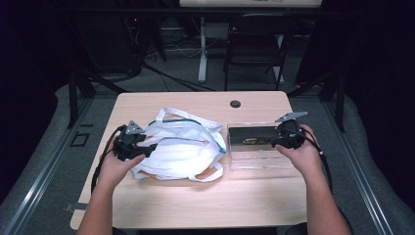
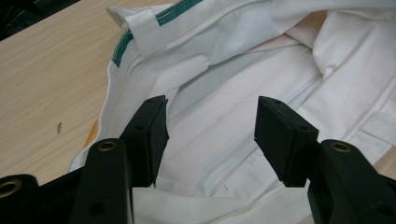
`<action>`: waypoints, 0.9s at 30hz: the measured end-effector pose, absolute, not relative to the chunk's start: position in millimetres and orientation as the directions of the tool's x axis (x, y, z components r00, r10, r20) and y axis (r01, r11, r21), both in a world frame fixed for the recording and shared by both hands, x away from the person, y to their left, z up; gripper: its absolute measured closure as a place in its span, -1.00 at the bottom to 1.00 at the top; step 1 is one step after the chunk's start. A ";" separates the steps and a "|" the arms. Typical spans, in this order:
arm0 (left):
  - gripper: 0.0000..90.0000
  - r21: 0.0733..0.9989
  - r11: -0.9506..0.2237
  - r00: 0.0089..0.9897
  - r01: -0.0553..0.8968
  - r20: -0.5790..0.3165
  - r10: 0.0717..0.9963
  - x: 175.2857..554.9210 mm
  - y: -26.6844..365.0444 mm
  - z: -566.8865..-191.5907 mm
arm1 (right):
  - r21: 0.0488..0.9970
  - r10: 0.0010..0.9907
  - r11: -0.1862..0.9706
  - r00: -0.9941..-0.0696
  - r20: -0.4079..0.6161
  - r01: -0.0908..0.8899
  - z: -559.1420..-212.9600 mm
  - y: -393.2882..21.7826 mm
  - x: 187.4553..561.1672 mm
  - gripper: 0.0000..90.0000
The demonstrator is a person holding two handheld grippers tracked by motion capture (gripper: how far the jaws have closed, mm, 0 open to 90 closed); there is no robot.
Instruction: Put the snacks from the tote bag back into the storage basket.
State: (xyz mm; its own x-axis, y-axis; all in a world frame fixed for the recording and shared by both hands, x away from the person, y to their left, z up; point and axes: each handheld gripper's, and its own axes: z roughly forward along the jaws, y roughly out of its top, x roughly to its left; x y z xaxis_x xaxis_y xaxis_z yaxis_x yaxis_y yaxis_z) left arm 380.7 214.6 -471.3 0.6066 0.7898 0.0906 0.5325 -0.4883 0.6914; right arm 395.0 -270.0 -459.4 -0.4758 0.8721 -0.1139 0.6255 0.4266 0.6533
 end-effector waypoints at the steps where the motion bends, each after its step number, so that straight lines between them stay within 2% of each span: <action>1: -0.02 0.688 -0.494 0.609 0.532 0.095 0.787 381.3 214.2 -471.4 | 0.656 0.870 0.425 -0.480 -0.108 0.623 -457.6 -269.0 393.3 0.16; 10: 0.05 0.688 -0.516 0.635 0.510 0.103 0.766 379.9 205.5 -469.9 | 0.700 0.849 0.432 -0.518 -0.103 0.569 -444.6 -256.1 380.9 0.17; 21: 0.09 0.701 -0.520 0.651 0.488 0.105 0.752 377.0 197.4 -466.3 | 0.708 0.825 0.425 -0.563 -0.047 0.564 -444.9 -244.1 375.3 0.38; 27: 0.10 0.696 -0.532 0.666 0.482 0.104 0.739 376.1 191.7 -465.7 | 0.704 0.806 0.431 -0.591 -0.018 0.565 -446.3 -233.8 371.5 0.43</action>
